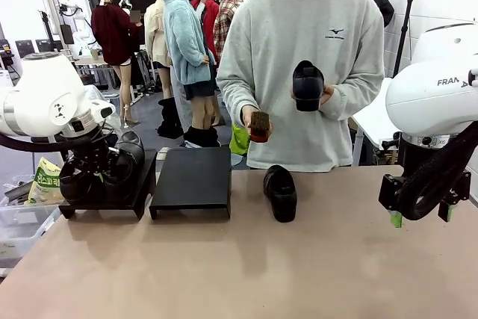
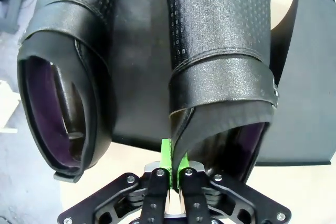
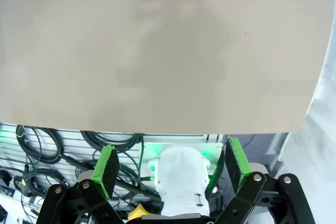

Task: Organize the shoes by placing them on the stand.
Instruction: Place the Shoe from the middle of the table onto the Shoes Stand.

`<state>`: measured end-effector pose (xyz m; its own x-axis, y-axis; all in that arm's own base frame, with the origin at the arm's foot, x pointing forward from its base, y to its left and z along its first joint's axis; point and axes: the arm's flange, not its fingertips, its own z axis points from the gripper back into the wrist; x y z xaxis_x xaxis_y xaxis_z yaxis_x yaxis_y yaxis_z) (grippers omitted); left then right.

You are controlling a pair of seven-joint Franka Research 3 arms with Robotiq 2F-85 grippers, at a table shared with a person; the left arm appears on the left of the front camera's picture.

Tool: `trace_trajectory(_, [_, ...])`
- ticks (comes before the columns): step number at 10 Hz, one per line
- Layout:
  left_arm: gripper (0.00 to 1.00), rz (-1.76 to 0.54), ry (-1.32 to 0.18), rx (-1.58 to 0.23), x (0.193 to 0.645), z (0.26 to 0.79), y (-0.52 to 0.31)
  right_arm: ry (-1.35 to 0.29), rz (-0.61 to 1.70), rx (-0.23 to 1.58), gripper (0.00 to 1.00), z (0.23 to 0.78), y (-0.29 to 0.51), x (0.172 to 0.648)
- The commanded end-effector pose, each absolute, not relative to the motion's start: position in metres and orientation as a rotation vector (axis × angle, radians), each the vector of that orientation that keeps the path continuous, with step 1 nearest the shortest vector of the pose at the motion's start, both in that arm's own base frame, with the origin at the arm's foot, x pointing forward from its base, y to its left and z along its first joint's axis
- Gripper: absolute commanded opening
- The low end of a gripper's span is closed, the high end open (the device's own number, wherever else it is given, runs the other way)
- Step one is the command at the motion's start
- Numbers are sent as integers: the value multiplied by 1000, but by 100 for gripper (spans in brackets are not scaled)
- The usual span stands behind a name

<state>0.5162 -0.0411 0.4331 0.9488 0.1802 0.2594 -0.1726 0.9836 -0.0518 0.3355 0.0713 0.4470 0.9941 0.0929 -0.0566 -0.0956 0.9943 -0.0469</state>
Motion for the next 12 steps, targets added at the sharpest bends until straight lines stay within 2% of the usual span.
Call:
trace_trajectory(1, [0, 157, -278, -41, 527, 431, -35, 62, 90, -45, 100, 449, 72, 335])
trace_trajectory(5, [0, 158, -259, -43, 528, 430, -35, 62, 90, -45, 100, 449, 72, 335])
trace_trajectory(10, [100, 157, -303, 12, 522, 445, -39, 62, 90, -45, 100, 449, 72, 335])
trace_trajectory(12, [100, 145, -331, 31, 517, 457, -45, 62, 90, -45, 100, 449, 72, 335])
